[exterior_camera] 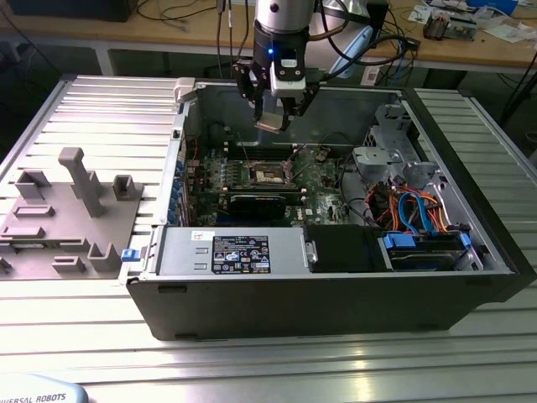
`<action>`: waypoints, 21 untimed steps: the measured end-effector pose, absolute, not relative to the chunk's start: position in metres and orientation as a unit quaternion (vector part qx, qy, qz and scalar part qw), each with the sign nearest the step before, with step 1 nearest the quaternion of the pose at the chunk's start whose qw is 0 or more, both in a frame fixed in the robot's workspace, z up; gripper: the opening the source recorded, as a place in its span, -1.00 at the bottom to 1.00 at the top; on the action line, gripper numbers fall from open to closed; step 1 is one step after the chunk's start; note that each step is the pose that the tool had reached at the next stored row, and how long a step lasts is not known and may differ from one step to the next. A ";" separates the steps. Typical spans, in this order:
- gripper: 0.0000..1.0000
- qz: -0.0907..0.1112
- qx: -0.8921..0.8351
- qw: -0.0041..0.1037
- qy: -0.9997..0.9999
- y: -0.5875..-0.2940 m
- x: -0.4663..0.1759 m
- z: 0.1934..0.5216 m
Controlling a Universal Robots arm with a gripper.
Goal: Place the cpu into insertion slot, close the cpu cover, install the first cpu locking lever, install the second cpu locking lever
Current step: 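Place the cpu into insertion slot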
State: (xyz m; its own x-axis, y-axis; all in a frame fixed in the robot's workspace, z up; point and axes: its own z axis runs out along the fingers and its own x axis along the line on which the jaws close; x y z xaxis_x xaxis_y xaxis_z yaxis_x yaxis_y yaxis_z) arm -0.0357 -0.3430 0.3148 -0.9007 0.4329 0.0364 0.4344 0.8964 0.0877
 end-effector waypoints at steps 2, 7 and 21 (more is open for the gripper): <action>0.08 -0.047 -0.225 0.008 -0.973 -0.343 -0.036 0.315; 0.08 -0.047 -0.246 0.007 -0.968 -0.343 -0.036 0.314; 0.08 -0.047 -0.259 0.006 -0.965 -0.343 -0.036 0.313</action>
State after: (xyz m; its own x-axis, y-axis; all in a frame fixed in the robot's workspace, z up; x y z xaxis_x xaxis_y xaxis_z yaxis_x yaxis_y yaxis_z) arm -0.0357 -0.3430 0.3134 -0.8657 0.4992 0.0364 0.5004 0.8613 0.0877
